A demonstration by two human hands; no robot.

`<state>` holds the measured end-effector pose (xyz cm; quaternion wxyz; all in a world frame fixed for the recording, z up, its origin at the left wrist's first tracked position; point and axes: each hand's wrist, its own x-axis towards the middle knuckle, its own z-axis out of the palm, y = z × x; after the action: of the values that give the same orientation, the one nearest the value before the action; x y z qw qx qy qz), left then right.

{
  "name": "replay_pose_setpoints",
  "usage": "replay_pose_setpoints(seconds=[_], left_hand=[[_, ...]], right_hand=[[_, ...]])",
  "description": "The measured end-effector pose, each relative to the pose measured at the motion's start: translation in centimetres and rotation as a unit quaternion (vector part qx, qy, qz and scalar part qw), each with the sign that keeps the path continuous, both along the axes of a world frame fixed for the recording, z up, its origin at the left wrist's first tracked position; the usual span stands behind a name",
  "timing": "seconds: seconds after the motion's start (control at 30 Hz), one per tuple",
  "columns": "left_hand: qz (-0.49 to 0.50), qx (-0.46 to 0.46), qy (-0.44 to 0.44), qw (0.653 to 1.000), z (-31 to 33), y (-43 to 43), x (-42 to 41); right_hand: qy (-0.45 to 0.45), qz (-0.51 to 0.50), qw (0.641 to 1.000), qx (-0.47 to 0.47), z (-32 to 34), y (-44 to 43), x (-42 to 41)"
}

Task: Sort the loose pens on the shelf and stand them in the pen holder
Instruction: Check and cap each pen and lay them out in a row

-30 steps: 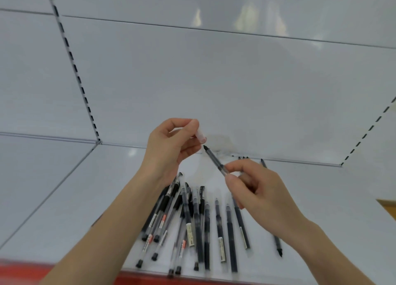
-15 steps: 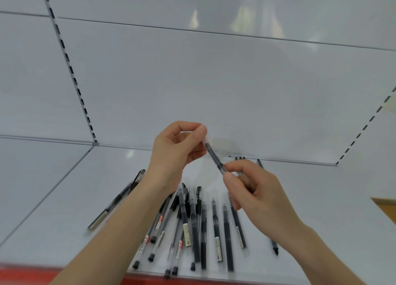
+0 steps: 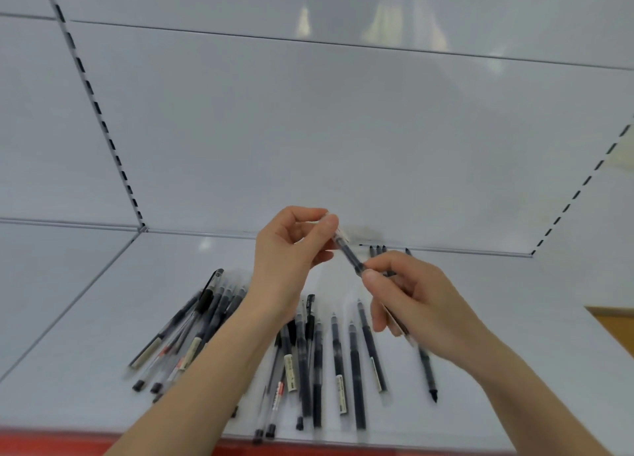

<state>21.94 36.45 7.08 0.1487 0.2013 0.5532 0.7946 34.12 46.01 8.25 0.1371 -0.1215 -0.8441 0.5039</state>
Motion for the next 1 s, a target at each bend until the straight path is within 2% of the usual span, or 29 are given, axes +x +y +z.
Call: replay_pose_setpoints(seconds=[0.1,0.17,0.27,0.43,0.5,0.57,0.67,0.77,0.9,1.0], left_hand=[[-0.004,-0.044,0.006,0.999,-0.8,-0.4,-1.0],[0.005,-0.127,0.066,0.990,-1.6,-0.7,-1.7],[0.037,-0.272,0.187,0.943,-2.9,-0.8,-2.0],[0.020,-0.424,0.330,0.843,-4.1,-0.5,-2.1],[0.003,-0.466,0.360,0.808,-4.4,-0.5,-2.4],[-0.008,-0.485,0.367,0.794,-4.7,-0.6,-2.7],[-0.008,-0.486,0.366,0.793,-4.7,-0.7,-3.1],[-0.004,-0.482,0.369,0.795,-4.4,-0.2,-4.1],[-0.002,-0.471,0.390,0.791,-4.0,1.7,-5.8],[-0.007,-0.477,0.421,0.771,-4.3,4.3,-7.0]], right_hand=[[-0.053,-0.020,0.998,0.029,-0.3,2.5,-0.4],[-0.060,-0.077,0.993,0.069,-1.0,4.6,-0.9],[-0.101,-0.118,0.976,0.150,-2.4,7.0,-2.3],[-0.163,-0.108,0.945,0.262,-4.2,7.3,-5.3],[-0.195,-0.111,0.927,0.299,-4.4,7.0,-6.4],[-0.228,-0.112,0.906,0.339,-4.5,6.7,-7.4],[-0.252,-0.104,0.882,0.384,-4.6,6.5,-8.2],[-0.260,-0.097,0.885,0.374,-4.5,6.5,-8.4],[-0.214,-0.130,0.936,0.248,-4.0,7.1,-7.0],[-0.146,-0.163,0.960,0.176,-3.5,7.6,-5.0]])
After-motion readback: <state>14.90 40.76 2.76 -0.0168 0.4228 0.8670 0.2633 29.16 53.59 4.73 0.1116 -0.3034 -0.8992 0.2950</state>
